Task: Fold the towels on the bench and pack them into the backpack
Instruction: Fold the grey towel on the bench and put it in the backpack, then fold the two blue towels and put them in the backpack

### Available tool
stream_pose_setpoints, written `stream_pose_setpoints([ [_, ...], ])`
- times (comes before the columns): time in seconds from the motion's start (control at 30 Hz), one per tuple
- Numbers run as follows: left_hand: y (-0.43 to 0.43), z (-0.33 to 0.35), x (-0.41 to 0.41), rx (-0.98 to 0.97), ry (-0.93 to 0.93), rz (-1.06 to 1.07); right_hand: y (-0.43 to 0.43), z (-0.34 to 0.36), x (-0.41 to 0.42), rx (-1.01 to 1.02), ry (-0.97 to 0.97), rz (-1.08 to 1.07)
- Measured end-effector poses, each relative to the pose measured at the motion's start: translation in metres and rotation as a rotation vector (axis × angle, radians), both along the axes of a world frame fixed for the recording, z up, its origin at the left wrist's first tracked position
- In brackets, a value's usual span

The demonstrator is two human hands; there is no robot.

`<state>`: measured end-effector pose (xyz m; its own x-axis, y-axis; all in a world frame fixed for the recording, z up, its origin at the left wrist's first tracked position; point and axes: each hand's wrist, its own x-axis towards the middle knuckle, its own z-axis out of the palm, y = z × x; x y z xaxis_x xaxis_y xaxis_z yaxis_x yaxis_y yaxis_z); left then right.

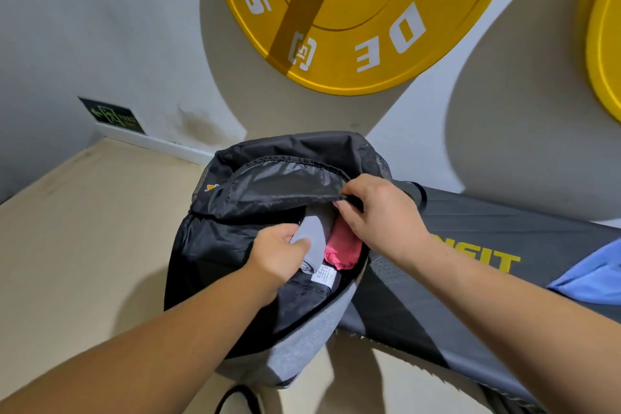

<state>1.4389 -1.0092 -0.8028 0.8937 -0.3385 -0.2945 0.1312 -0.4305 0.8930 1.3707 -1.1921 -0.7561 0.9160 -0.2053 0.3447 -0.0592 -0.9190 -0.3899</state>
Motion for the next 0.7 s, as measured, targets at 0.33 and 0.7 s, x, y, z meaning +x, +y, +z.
stream_pose_setpoints([
  [0.33, -0.019, -0.012, 0.007, -0.104, -0.044, 0.383, 0.001, 0.001, -0.005, 0.153, -0.072, -0.051],
  [0.7, -0.009, -0.017, -0.008, 0.026, 0.065, 0.155, -0.006, -0.019, -0.017, -0.144, 0.286, 0.028],
])
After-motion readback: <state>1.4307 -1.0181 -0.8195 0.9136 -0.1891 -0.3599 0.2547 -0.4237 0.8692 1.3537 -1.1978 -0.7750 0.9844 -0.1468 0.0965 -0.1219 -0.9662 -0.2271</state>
